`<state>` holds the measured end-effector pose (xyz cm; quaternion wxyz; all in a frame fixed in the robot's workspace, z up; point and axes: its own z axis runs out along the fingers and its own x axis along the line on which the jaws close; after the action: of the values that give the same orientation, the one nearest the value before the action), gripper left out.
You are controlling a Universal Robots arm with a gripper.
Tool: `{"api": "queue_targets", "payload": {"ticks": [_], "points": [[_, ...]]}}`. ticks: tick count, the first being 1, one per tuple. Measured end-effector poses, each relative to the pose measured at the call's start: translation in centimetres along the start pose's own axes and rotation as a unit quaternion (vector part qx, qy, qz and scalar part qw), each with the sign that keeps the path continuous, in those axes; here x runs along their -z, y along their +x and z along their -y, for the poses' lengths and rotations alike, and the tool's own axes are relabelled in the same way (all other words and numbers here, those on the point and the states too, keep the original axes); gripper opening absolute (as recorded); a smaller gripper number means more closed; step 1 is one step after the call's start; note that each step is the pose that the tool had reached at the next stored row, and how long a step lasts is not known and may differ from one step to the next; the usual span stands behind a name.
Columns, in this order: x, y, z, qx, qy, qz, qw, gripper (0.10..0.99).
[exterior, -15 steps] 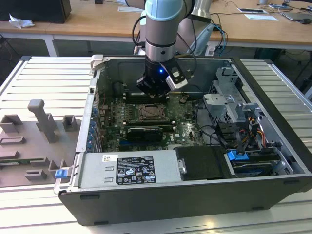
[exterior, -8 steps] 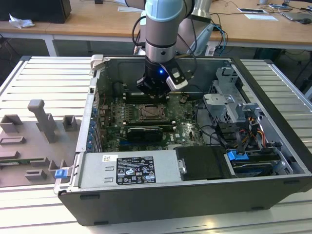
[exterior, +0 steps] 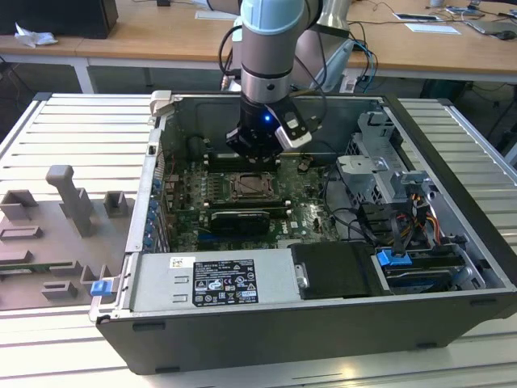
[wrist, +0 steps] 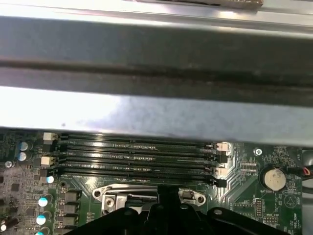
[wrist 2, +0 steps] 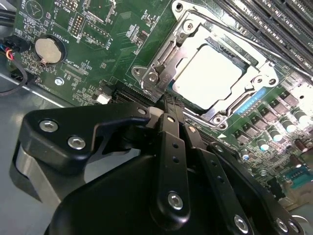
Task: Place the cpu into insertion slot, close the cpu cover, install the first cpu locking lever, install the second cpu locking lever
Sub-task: 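Install the second cpu locking lever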
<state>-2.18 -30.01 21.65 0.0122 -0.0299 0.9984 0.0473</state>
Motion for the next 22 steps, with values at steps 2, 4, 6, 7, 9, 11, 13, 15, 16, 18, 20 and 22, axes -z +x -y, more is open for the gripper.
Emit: {"api": "queue_targets", "payload": {"ticks": [2, 4, 6, 7, 9, 11, 13, 15, 16, 18, 20, 22], "points": [[0.6, -0.02, -0.06, 0.0, 0.0001, 0.0001, 1.0, 0.106], [1.33, -0.04, -0.13, 0.0, 0.0003, 0.0, 1.0, 0.106], [2.05, -0.06, -0.19, 0.0, 0.0008, -0.0001, 1.0, 0.106], [2.33, -0.07, -0.22, 0.0, 0.0011, -0.0002, 1.0, 0.106], [2.78, -0.08, -0.21, 0.0, 0.001, -0.0006, 1.0, 0.106], [2.89, -0.07, -0.06, 0.0, 0.0009, -0.0006, 1.0, 0.106], [2.94, -0.04, 0.4, 0.0, 0.001, -0.0006, 1.0, 0.106], [3.01, 0.0, 1.17, 0.0, 0.0013, -0.0006, 1.0, 0.106], [3.03, 0.02, 1.47, 0.0, 0.0014, -0.0006, 1.0, 0.106], [3.11, 0.08, 2.36, 0.0, 0.0014, -0.0008, 1.0, 0.106], [3.12, 0.11, 2.98, 0.0, 0.0013, -0.0021, 1.0, 0.106], [3.06, 0.14, 3.45, 0.0, 0.0011, -0.0057, 1.0, 0.106]]}}
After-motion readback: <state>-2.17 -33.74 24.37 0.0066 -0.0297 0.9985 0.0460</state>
